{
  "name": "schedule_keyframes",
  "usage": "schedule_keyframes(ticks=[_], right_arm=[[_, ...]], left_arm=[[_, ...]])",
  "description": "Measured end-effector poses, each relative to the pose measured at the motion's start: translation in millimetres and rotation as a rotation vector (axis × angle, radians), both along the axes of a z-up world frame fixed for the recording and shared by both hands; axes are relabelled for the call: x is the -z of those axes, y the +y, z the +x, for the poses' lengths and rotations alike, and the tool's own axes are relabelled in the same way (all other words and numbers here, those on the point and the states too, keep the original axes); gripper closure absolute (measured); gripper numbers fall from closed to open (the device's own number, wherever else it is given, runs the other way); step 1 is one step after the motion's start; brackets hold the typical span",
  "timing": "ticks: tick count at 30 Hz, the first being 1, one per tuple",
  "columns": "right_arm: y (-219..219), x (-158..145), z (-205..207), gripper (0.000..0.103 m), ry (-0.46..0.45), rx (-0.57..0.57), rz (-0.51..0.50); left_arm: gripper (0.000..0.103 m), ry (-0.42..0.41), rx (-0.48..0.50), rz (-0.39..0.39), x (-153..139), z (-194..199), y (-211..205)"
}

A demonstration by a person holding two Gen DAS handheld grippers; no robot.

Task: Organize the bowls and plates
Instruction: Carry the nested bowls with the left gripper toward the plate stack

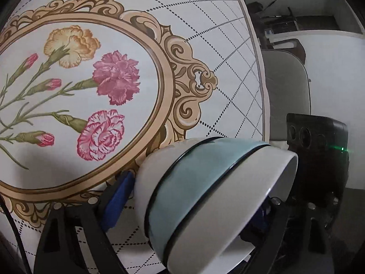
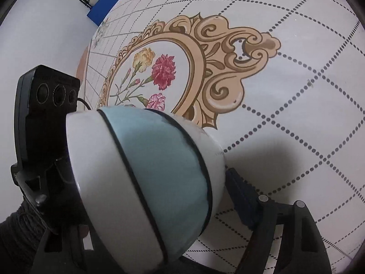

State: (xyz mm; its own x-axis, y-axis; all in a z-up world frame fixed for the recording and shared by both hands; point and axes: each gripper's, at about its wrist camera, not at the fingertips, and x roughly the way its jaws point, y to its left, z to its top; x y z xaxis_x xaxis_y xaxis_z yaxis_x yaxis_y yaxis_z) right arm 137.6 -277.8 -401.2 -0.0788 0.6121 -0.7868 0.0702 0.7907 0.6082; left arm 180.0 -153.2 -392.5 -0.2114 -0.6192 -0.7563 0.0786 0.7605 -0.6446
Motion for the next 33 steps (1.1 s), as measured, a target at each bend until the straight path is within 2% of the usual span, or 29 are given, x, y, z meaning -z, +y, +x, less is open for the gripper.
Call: schedule_keyframes(ticks=[2,13,24,33], right_arm=[[-0.2,0.4,1.1,0.025,-0.006,-0.007,0.008],[4.5,-14.6,14.4,0.03,-0.07,-0.076,-0.001],[17.9,-16.7,19.8,0.031,0.01,-0.091,0.063],[44.9,-21.0,26.8,0.032,0.053,-0.136,0.113]], left_arm=[[0.017,-0.017,-0.014,0.017,-3.6,-1.4,1.0],[0.017,-0.08,-0.051,0.068,-22.9,0.2,17.1],[0.017,-0.085,-0.094,0.118,-41.3,1.5,28.3],[0.018,-0.095,-0.157,0.151,-54.6,0.7,57.1]])
